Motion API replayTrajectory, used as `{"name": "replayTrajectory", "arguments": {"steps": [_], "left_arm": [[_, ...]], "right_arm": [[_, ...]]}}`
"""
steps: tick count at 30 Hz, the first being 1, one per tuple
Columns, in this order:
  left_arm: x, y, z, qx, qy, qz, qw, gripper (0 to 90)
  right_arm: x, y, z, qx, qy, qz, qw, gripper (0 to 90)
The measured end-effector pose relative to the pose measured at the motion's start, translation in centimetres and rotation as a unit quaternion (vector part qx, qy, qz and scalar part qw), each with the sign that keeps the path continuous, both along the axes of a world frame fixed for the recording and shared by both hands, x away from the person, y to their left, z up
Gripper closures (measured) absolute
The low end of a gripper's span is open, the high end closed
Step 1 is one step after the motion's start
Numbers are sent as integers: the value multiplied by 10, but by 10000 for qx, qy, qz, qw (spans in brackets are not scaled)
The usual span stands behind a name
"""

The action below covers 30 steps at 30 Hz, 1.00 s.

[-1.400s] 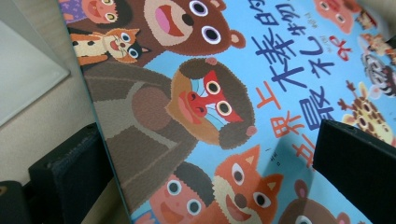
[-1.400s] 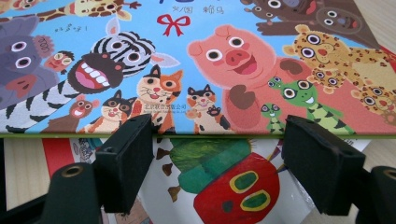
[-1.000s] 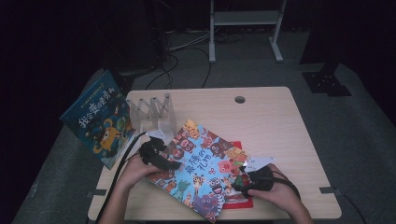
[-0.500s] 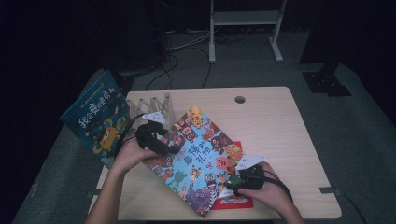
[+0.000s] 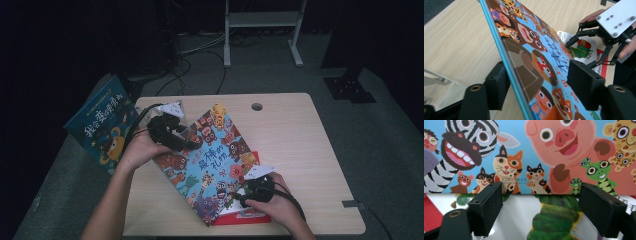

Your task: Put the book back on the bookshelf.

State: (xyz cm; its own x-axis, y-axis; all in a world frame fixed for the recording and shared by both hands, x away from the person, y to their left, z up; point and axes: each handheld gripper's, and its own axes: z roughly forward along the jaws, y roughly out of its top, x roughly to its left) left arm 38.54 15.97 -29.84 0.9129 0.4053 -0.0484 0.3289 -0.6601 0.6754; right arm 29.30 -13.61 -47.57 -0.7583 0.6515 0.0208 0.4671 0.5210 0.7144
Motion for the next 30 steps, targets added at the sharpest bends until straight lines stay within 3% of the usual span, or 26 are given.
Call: {"name": "replayTrajectory", "arguments": {"steps": [6, 9, 17, 30], "left_arm": [[0, -8, 12, -18, 76, -193, 9998, 450], [0, -10, 17, -27, 106, -116, 9999, 485], [5, -21, 31, 321, 189, 51, 9993, 610], [8, -37, 40, 397, 518, 12, 9979, 668]], "right_arm": [[0, 10, -2, 132, -71, -116, 9998, 185], [0, 16, -3, 200, -82, -214, 9995, 184], [1, 24, -3, 207, -141, -379, 9990, 182], [0, 28, -3, 207, -149, -540, 9982, 180]]}}
